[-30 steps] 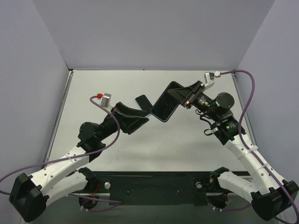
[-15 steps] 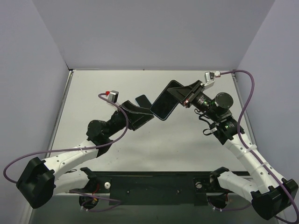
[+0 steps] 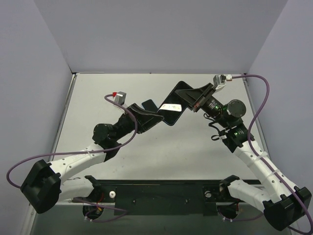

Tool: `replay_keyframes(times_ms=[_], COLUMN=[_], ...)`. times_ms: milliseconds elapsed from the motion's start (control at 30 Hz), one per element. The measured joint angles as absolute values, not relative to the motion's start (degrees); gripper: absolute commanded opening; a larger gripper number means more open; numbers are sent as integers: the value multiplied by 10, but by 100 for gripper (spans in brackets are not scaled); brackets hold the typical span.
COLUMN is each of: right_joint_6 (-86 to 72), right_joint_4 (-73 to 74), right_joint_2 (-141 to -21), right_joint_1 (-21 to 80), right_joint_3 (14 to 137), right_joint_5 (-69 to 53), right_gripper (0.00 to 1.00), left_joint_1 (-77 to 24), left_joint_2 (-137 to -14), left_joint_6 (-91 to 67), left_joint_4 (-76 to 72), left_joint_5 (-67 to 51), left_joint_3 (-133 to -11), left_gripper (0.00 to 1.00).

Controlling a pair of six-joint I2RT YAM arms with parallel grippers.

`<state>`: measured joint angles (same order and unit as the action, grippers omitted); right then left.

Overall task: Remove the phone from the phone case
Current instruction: Remove the phone case from the phone.

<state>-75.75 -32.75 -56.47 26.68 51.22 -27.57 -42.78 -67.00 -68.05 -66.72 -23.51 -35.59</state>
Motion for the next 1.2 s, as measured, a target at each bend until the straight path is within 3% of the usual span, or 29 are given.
replay_keyframes(times_ms=[200,667,867,900,933,1067,1133,1200], right_joint_6=[-858,-1083,-1097,-1088,-1075,-955,-879,-798], right_joint_4=[-429,-595,-600,-590,-575,-436,-357,-284], right_joint_2=[-580,-664,-656,-649,-641,-584,-562,-548], right_joint_1=[266,298,310,309,307,300,300,300], right_joint_3=[482,463,464,464,465,486,516,555], right_joint_5=[-294,-291,-295,-295,-295,-290,-284,-279], right_gripper=[0,0,0,0,0,0,0,0], left_joint_1=[-426,-423,-409,-406,-404,-414,-429,-439], left_joint_2=[-686,-726,-706,-696,-685,-632,-591,-538], left_joint_6=[-649,-578,-541,-535,-530,-502,-486,-472], left_joint_4=[-724,-772,-712,-686,-663,-579,-529,-472], left_joint_5=[-265,-390,-363,-351,-340,-305,-288,-272], left_joint_3=[-371,-435,-429,-428,-426,-404,-382,-358], left_gripper=[0,0,2,9,31,72,79,80])
